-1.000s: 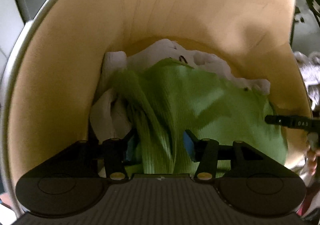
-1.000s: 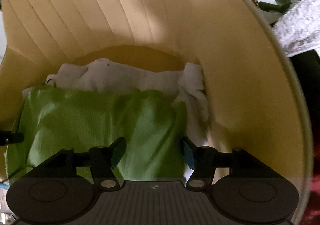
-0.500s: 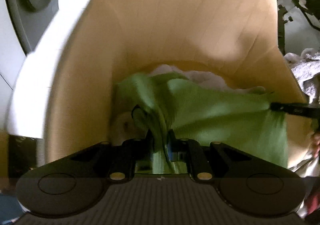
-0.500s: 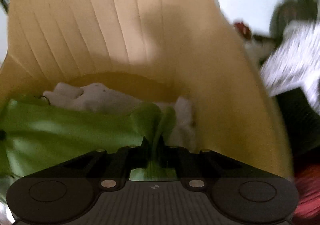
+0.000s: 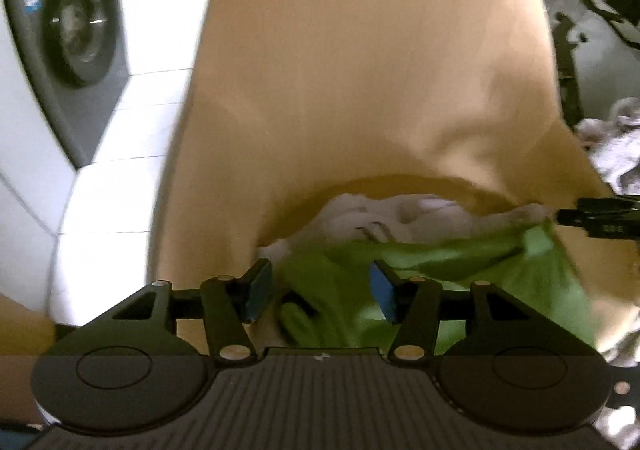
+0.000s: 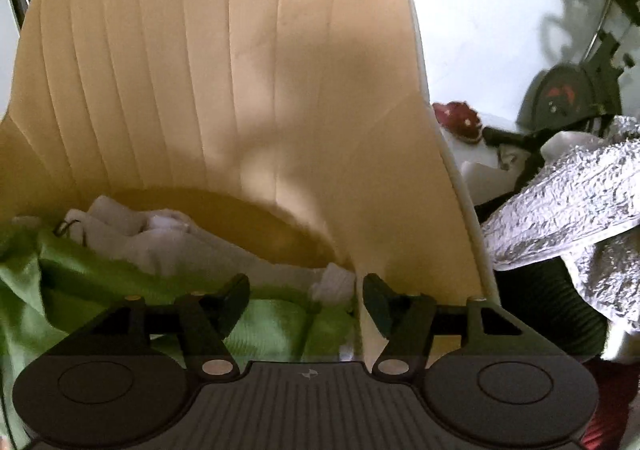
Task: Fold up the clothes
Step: 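Open both tools and release the sweater onto the chair seat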
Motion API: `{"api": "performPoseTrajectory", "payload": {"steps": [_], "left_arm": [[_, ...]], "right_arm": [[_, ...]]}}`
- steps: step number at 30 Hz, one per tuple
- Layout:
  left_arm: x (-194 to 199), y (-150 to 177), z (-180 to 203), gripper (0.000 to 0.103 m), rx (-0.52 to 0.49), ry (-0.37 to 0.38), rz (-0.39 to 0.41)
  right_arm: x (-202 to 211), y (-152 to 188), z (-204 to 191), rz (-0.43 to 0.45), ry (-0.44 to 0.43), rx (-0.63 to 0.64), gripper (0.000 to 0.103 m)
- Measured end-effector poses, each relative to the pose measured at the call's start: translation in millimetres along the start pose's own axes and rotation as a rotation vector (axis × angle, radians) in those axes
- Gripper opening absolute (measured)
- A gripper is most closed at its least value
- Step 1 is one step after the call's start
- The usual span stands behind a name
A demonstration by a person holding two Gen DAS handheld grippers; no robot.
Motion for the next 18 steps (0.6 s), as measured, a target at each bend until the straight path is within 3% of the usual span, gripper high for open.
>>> {"api": "performPoseTrajectory", "payload": {"steps": [2,5,7,11,14,18], "left_arm": [[-0.4,1.6,14.8,0.048,-0.032,0.057,-0.022],[-16.2,16.0,46.2,0.039,-0.122,0.154,-0.133],[-33.3,26.3,59.2,0.039,-0.191,0.142,-0.199],[-65.2,32.5,63.3,0.039,-0.231,0.081,-0.256],[-79.3,19.1,58.8,0.039,-0.221,0.028,-0.22],[-76.9,-19.4,35.6,0.039,-0.13,-0.057,-0.102]], "right_arm": [[0.3,2.8,-2.4,-0.032,-0.055,0.012,0.056],[-5.2,17.0,-17.6,-0.105,-0.136,0.076,0.054],[-14.3,30.0,-29.4,-0.164,-0.132,0.143,0.054],[-35.6,42.3,-49.0,-0.213,-0.097,0.23,0.054],[-49.2,37.3,-58.1,-0.22,-0.082,0.232,0.054],[-62.5,9.4,-59.7,-0.186,-0.062,0.167,0.052]]}}
Point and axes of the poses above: each gripper's, at about its wrist camera, not at the fingertips, and x roughly against the way its jaws point, z to its right, y to its underside, the point moved 10 cm from there along -x, roughly the way its jaws point, and after that the axes turned 15 degrees about -z, right-handed, at the moved point
